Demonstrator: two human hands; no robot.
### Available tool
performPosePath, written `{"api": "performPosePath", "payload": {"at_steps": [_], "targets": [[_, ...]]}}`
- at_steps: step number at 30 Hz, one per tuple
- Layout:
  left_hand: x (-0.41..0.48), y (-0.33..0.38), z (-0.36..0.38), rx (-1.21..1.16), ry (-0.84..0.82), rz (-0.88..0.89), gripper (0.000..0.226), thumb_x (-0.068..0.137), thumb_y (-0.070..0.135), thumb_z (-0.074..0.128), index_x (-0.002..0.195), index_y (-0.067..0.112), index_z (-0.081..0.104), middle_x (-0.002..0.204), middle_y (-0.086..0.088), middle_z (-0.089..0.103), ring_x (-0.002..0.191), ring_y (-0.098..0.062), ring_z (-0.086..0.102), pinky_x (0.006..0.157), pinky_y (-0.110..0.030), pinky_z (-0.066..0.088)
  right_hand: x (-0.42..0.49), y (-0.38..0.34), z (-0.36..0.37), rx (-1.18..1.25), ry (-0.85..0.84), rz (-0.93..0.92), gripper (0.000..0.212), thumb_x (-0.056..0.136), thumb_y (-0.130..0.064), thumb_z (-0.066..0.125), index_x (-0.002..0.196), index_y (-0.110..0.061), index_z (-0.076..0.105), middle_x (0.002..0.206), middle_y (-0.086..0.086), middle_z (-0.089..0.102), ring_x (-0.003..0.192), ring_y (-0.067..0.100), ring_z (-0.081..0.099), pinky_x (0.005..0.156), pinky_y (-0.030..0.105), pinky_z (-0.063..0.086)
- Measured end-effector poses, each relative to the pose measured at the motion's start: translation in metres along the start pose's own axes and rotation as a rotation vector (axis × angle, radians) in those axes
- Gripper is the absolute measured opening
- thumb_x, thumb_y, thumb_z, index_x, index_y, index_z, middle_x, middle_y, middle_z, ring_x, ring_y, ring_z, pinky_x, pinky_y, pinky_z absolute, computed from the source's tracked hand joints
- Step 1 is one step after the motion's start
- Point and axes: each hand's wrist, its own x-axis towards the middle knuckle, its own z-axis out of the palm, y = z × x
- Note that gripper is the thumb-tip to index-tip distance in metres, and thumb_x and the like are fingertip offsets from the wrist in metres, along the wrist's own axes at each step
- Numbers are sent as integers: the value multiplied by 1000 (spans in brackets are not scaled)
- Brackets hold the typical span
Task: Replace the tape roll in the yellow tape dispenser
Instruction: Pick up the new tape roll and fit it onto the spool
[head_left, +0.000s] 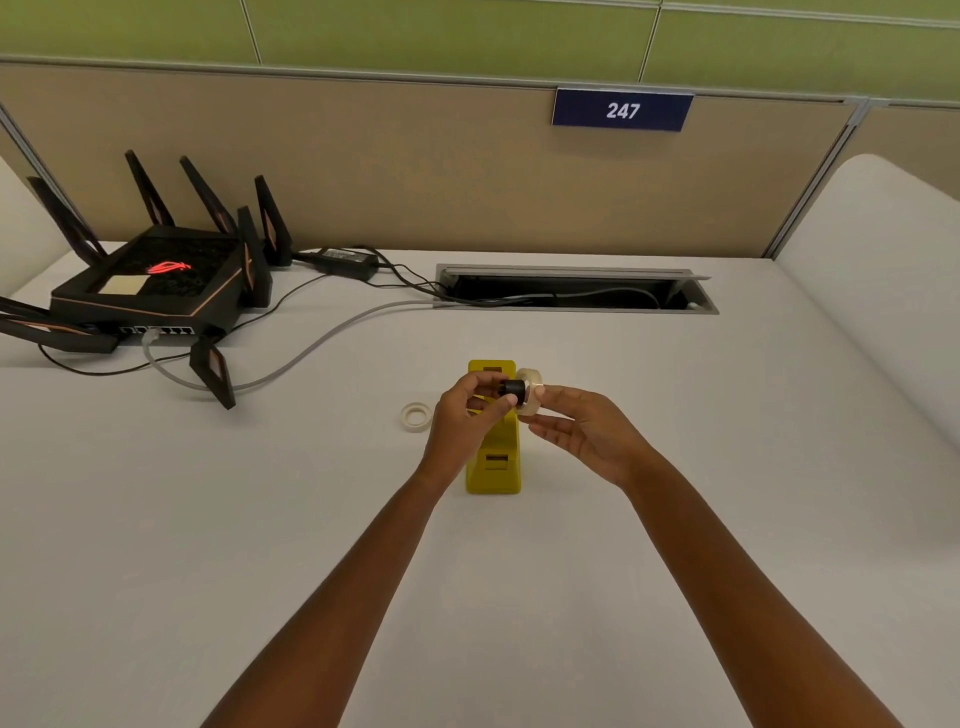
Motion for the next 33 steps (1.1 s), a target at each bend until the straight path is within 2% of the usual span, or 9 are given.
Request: {"api": "performPosePath", "payload": {"at_steps": [4, 8, 13, 17, 21, 24, 27, 30, 33], "targets": [[-1, 2, -1, -7, 7, -5, 27, 83, 14, 62, 109, 7, 59, 98, -5, 62, 85, -17, 55, 69, -15, 44, 0, 0, 0, -63, -12, -23, 17, 92, -13, 52, 103, -5, 62, 97, 5, 66, 89, 18, 66, 80, 20, 55], [-1, 4, -2, 17, 9, -3, 27, 83, 14, 63, 108, 7, 59, 97, -3, 61, 85, -15, 54, 65, -8, 44, -1, -1, 1, -118, 2, -41, 12, 92, -12, 52, 91, -10, 64, 93, 6, 67, 87, 16, 66, 78, 18, 55], [-2, 5, -2, 6, 15, -18, 27, 81, 12, 65, 107, 5, 60, 97, -5, 61, 88, -19, 55, 73, -18, 44, -1, -2, 2, -167, 10, -62, 10, 91, -9, 53, 89, -10, 63, 91, 7, 66, 85, 16, 66, 72, 15, 56], [-2, 5, -3, -18, 22, -44, 27, 82, 12, 64, 107, 4, 60, 97, -6, 61, 90, -19, 55, 75, -18, 44, -1, -2, 5, -184, 27, -84, 10, 91, -12, 53, 87, -11, 63, 91, 8, 66, 83, 19, 66, 67, 12, 57], [-3, 5, -3, -128, 43, -123, 25, 83, 14, 62, 106, 4, 60, 98, -8, 61, 92, -19, 55, 74, -20, 45, 0, -1, 6, -188, 29, -92, 12, 91, -13, 53, 95, -8, 64, 94, 6, 66, 84, 17, 66, 69, 13, 56], [-2, 6, -5, -190, 50, -167, 26, 85, 14, 60, 107, 2, 58, 99, -10, 61, 87, -16, 56, 70, -18, 46, 0, -1, 8, -189, -20, -97, 18, 88, -3, 55, 104, -7, 63, 94, 5, 66, 86, 14, 65, 74, 14, 56], [-1, 7, -6, -200, 46, -184, 27, 85, 14, 59, 110, 2, 58, 101, -10, 61, 92, -19, 56, 69, -18, 46, 1, -3, 10, -282, -9, -107, 34, 83, 9, 58, 114, -3, 60, 105, 7, 64, 92, 16, 63, 77, 16, 54], [-2, 8, -6, -210, 44, -190, 28, 85, 13, 59, 111, 2, 57, 101, -10, 60, 94, -20, 55, 68, -18, 46, 2, -3, 14, -302, 34, -124, 36, 81, 12, 58, 115, 0, 59, 107, 9, 61, 94, 19, 61, 73, 13, 54], [-2, 10, -6, -212, 42, -188, 28, 86, 13, 59, 111, 2, 57, 101, -10, 60, 93, -21, 55, 67, -19, 45, 2, -2, 16, -288, 57, -146, 31, 82, 10, 58, 113, 3, 60, 103, 11, 62, 84, 16, 63, 68, 10, 55]]}}
